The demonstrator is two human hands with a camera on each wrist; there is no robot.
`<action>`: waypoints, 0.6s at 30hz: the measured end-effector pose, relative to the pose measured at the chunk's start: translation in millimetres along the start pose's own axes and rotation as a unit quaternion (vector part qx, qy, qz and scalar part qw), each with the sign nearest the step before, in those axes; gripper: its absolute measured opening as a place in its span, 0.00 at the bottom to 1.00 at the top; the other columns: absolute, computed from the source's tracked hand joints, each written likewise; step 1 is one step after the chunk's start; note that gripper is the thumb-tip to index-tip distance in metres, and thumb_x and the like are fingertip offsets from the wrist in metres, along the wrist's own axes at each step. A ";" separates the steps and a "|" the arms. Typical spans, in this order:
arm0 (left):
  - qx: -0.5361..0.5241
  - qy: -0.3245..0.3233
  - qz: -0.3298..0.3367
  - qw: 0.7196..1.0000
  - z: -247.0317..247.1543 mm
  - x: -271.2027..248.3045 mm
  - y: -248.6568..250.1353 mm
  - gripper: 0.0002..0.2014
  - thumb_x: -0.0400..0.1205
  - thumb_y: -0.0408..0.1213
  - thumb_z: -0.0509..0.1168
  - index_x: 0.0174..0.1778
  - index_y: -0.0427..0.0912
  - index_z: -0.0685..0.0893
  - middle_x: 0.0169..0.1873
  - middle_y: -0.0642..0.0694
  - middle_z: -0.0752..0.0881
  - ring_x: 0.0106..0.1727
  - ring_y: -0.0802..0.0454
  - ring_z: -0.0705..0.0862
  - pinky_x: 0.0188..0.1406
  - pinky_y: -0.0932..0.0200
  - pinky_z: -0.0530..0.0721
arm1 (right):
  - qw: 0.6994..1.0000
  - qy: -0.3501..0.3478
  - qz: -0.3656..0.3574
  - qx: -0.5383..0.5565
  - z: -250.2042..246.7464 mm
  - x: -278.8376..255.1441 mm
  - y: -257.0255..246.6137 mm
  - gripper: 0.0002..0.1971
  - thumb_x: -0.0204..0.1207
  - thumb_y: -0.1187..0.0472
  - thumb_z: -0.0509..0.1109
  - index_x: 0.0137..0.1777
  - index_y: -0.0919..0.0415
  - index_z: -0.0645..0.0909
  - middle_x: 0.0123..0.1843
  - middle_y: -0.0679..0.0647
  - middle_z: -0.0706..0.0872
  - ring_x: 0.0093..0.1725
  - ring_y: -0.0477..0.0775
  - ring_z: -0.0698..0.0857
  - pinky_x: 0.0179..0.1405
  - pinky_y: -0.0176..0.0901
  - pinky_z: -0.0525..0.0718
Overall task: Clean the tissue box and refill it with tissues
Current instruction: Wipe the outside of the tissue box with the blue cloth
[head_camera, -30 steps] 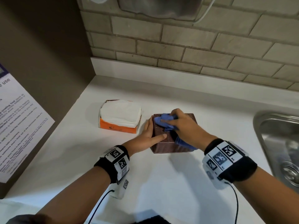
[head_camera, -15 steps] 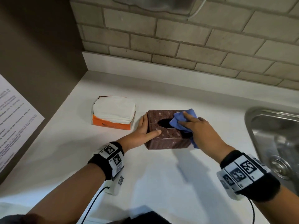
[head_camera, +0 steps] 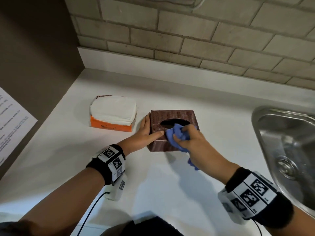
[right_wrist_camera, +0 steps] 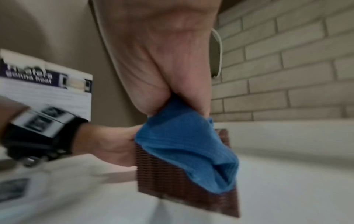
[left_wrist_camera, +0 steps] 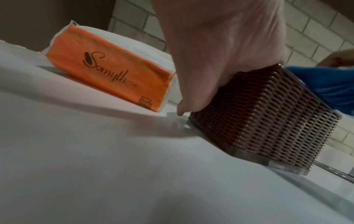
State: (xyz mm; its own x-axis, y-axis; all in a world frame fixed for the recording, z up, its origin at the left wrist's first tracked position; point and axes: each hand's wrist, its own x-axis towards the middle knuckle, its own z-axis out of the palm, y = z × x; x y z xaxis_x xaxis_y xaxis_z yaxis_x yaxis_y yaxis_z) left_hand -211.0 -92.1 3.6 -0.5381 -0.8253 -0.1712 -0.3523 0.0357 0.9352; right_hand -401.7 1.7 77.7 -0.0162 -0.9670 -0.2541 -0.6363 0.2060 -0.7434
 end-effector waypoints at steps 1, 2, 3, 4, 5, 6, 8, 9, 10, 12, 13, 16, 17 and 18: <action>0.003 -0.003 0.000 1.000 -1.0 -0.2 0.2 0.39 0.84 0.47 0.64 0.85 0.54 0.46 0.82 0.55 0.52 0.82 0.65 0.48 0.79 0.58 0.51 | 1.000 -0.012 0.004 0.023 3.1 -0.6 0.8 0.08 0.80 0.46 0.63 0.48 0.48 0.72 0.51 0.60 0.77 0.22 0.54 0.69 0.18 0.39 0.74; 0.005 -0.009 0.000 1.000 -2.2 -0.5 0.7 0.38 0.85 0.46 0.63 0.85 0.54 0.46 0.82 0.56 0.51 0.81 0.65 0.49 0.78 0.59 0.51 | 0.999 -0.011 0.016 0.040 -0.6 -1.3 0.8 0.09 0.78 0.45 0.65 0.49 0.49 0.72 0.47 0.60 0.78 0.21 0.53 0.67 0.20 0.41 0.72; 0.006 -0.015 -0.003 1.000 -2.5 -1.2 2.2 0.38 0.85 0.45 0.63 0.84 0.54 0.45 0.82 0.56 0.51 0.80 0.66 0.49 0.76 0.60 0.51 | 0.997 0.002 0.045 0.062 -10.1 -1.5 2.4 0.10 0.77 0.46 0.67 0.49 0.50 0.72 0.43 0.61 0.78 0.20 0.52 0.65 0.20 0.42 0.70; 0.004 -0.018 -0.004 1.000 -3.1 -1.7 2.8 0.38 0.85 0.46 0.62 0.84 0.55 0.45 0.82 0.57 0.51 0.79 0.67 0.49 0.75 0.60 0.52 | 0.993 0.011 0.085 0.082 -23.8 0.7 4.5 0.11 0.77 0.48 0.68 0.49 0.52 0.71 0.39 0.62 0.77 0.20 0.52 0.64 0.20 0.42 0.68; 0.002 -0.021 -0.005 1.000 -3.9 -2.1 3.1 0.38 0.85 0.46 0.62 0.84 0.55 0.44 0.82 0.57 0.51 0.78 0.68 0.49 0.75 0.60 0.53 | 0.988 0.018 0.128 0.090 -39.5 3.2 5.5 0.12 0.78 0.49 0.68 0.50 0.55 0.71 0.37 0.63 0.76 0.20 0.52 0.64 0.20 0.41 0.67; -0.002 -0.027 -0.007 1.000 -4.2 -2.4 3.3 0.38 0.85 0.48 0.62 0.84 0.56 0.44 0.82 0.58 0.50 0.79 0.68 0.50 0.76 0.59 0.54 | 0.985 0.026 0.152 0.077 -53.0 5.5 4.5 0.12 0.79 0.50 0.67 0.50 0.57 0.71 0.38 0.64 0.77 0.21 0.54 0.66 0.18 0.40 0.66; -0.006 -0.031 -0.012 0.999 -6.0 -2.3 2.2 0.41 0.83 0.53 0.63 0.84 0.57 0.43 0.82 0.59 0.50 0.81 0.65 0.50 0.81 0.54 0.54 | 0.995 0.039 0.091 -0.030 -68.3 12.1 -6.3 0.08 0.82 0.53 0.63 0.47 0.57 0.75 0.46 0.63 0.78 0.27 0.58 0.77 0.20 0.36 0.73; -0.004 -0.026 -0.014 1.000 -5.6 -2.8 1.9 0.44 0.80 0.57 0.63 0.85 0.57 0.42 0.83 0.58 0.49 0.83 0.63 0.48 0.83 0.52 0.52 | 0.993 0.039 0.024 -0.106 -70.2 18.0 -13.0 0.06 0.83 0.57 0.63 0.53 0.57 0.79 0.53 0.62 0.78 0.38 0.59 0.81 0.28 0.29 0.74; 0.003 -0.015 -0.013 1.000 -4.6 -2.7 0.8 0.47 0.78 0.59 0.64 0.85 0.57 0.40 0.84 0.57 0.47 0.84 0.63 0.44 0.84 0.51 0.49 | 0.981 0.033 -0.039 -0.185 -69.5 24.3 -19.8 0.12 0.82 0.60 0.64 0.63 0.58 0.80 0.59 0.61 0.76 0.50 0.60 0.81 0.40 0.24 0.70; 0.025 0.019 0.001 0.999 0.0 -3.1 -1.6 0.48 0.80 0.57 0.64 0.85 0.54 0.37 0.85 0.54 0.44 0.83 0.65 0.40 0.84 0.53 0.45 | 0.953 0.010 -0.127 -0.274 -58.3 41.1 -30.9 0.24 0.79 0.62 0.67 0.76 0.57 0.72 0.65 0.63 0.73 0.63 0.62 0.76 0.53 0.25 0.64; 0.034 0.039 0.019 0.998 2.2 -2.8 -4.5 0.47 0.80 0.57 0.64 0.85 0.53 0.38 0.85 0.54 0.45 0.83 0.64 0.40 0.85 0.52 0.45 | 0.943 0.010 -0.156 -0.294 -49.6 50.2 -35.4 0.26 0.79 0.62 0.68 0.77 0.57 0.71 0.66 0.64 0.73 0.65 0.64 0.75 0.59 0.30 0.66; 0.070 0.066 0.066 0.993 7.4 -4.8 -12.4 0.45 0.78 0.66 0.56 0.85 0.54 0.41 0.86 0.55 0.46 0.86 0.54 0.43 0.85 0.42 0.51 | 0.910 -0.024 -0.206 -0.360 -20.7 66.8 -37.2 0.24 0.80 0.63 0.65 0.76 0.52 0.72 0.73 0.63 0.71 0.66 0.67 0.73 0.66 0.51 0.73; 0.106 0.078 0.068 0.989 8.5 -5.4 -14.6 0.44 0.78 0.66 0.53 0.85 0.54 0.40 0.86 0.55 0.44 0.86 0.54 0.42 0.86 0.43 0.50 | 0.892 -0.040 -0.205 -0.402 -14.9 67.7 -34.5 0.25 0.81 0.64 0.63 0.77 0.49 0.70 0.77 0.60 0.68 0.65 0.66 0.72 0.65 0.51 0.72; 0.147 0.093 0.072 0.982 10.1 -5.5 -16.3 0.42 0.79 0.65 0.49 0.85 0.53 0.40 0.86 0.56 0.42 0.86 0.55 0.40 0.86 0.44 0.47 | 0.879 -0.045 -0.203 -0.429 -14.1 68.9 -30.0 0.27 0.81 0.66 0.62 0.78 0.47 0.68 0.80 0.57 0.66 0.63 0.64 0.71 0.63 0.49 0.71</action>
State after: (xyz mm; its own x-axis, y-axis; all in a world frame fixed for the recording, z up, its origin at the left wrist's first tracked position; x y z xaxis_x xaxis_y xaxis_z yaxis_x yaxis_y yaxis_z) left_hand -210.0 -82.5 -13.8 -0.4595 -0.8872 0.0405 -0.5039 0.2980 0.8107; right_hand -394.6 -73.2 91.2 0.3840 -0.9106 -0.1527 -0.9233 -0.3803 -0.0533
